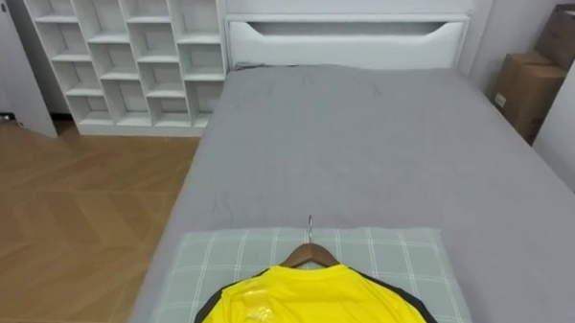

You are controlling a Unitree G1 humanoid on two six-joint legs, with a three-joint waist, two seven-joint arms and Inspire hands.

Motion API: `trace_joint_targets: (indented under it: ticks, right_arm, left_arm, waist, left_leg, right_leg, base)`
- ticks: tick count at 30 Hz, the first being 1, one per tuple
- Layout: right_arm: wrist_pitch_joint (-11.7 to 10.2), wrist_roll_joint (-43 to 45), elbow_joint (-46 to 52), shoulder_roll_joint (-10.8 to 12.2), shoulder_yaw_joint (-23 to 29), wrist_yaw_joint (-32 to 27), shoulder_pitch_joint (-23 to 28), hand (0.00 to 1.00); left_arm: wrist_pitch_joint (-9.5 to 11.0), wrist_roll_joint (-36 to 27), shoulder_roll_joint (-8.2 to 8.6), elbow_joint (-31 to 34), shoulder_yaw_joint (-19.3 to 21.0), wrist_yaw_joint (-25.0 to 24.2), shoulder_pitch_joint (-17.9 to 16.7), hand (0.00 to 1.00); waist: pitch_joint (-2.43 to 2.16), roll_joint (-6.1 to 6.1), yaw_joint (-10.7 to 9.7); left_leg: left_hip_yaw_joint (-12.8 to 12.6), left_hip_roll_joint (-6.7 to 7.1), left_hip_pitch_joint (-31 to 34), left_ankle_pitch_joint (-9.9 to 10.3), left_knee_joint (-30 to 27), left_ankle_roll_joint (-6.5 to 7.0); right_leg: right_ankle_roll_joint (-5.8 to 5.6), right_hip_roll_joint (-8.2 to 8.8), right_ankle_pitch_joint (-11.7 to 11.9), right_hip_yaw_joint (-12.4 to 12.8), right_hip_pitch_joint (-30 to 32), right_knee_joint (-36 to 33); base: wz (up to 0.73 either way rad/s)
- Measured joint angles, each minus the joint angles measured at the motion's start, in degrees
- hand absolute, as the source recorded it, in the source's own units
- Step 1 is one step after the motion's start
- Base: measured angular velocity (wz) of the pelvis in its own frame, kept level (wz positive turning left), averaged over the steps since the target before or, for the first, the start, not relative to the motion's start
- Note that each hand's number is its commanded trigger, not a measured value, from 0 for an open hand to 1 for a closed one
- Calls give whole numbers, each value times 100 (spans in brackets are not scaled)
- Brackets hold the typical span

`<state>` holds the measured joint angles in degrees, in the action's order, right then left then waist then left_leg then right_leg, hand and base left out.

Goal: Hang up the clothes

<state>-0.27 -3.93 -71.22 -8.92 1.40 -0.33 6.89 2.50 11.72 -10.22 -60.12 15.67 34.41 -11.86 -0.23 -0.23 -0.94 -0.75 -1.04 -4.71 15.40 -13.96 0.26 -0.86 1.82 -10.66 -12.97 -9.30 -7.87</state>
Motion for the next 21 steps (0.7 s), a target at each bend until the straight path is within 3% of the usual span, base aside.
trace_joint_targets:
  ticks: [5,12,21]
  right_arm:
    - [3,-2,18,2,-14,13,11,0]
    - [-9,104,59,4,-19,16,-9,0]
    - [-56,57,69,-31,-238,50,-64,0]
  left_arm:
    - [142,-22,36,647,-41,650,-137,0]
    - [259,258,63,1132,-362,1169,-84,0]
    - [286,1661,41,1980,-674,1613,-37,0]
  waist:
    - [-3,-31,-45]
    - [-5,-34,-40]
    - [-10,-24,-100]
  left_leg:
    - [101,44,-84,-112,148,-14]
    - [175,96,-75,-151,170,2]
    - [172,104,-88,-170,218,8]
  right_leg:
    - [0,29,1,-59,-43,9]
    - [-7,70,-4,-151,-62,18]
    - [-12,78,-5,-141,-58,21]
  base:
    - [6]
    - [7]
    - [0]
